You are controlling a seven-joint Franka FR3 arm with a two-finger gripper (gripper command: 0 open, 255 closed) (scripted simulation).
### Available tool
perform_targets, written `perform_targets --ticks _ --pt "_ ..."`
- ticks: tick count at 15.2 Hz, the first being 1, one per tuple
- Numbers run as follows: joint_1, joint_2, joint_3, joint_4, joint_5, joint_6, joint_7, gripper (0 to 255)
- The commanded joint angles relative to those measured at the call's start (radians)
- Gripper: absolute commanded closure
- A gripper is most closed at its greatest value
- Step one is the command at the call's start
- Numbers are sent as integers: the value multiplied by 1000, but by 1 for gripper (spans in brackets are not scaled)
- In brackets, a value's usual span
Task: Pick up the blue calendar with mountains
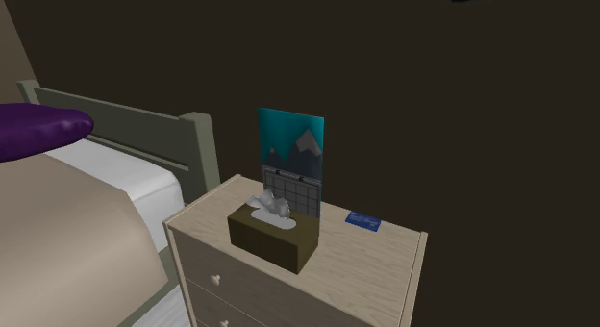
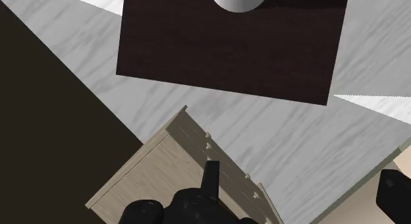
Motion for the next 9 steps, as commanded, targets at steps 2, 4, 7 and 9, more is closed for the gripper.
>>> perform_targets --ticks 2,4,7,9 --pt "4 33 -11 8 -14 21 -33 0" --pt "13 101 -32 28 -41 61 -96 0" --pt "26 207 -59 68 -75 118 -188 0" --pt "34 281 -75 102 -93 154 -247 0"
